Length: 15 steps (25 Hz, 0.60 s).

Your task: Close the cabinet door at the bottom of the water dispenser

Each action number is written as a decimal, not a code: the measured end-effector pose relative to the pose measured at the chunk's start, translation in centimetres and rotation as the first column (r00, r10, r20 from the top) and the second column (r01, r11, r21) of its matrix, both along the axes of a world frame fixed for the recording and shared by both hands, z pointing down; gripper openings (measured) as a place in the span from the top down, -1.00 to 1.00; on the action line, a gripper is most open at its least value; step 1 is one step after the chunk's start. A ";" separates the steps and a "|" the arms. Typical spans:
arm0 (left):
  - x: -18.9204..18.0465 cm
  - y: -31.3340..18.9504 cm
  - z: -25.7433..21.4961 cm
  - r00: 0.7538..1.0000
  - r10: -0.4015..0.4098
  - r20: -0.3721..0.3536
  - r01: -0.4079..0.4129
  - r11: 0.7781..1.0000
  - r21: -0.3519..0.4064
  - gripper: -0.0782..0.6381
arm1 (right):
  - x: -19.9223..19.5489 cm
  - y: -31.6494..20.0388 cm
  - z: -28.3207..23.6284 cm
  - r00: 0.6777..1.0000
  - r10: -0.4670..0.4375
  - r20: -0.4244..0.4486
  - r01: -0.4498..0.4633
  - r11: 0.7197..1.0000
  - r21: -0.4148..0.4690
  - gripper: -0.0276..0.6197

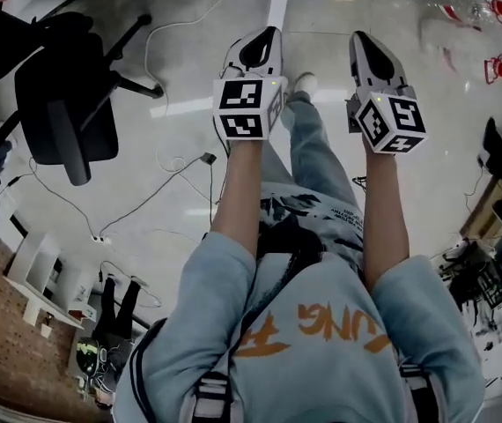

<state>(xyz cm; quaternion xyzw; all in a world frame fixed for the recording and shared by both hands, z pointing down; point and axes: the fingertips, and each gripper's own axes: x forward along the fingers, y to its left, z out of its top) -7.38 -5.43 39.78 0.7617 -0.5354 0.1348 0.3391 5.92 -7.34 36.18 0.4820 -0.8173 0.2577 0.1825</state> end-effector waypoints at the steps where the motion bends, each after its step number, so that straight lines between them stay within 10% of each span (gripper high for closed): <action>1: 0.7 0.5 0.4 1.000 -0.007 0.002 0.007 1.000 0.000 0.73 | 0.3 0.4 0.4 1.000 -0.020 0.000 0.020 1.000 -0.005 0.82; 15: -0.1 6.7 9.6 0.994 -0.093 0.061 0.096 0.995 -0.041 0.73 | -2.9 5.8 10.6 0.979 -0.206 0.006 0.206 0.975 -0.087 0.82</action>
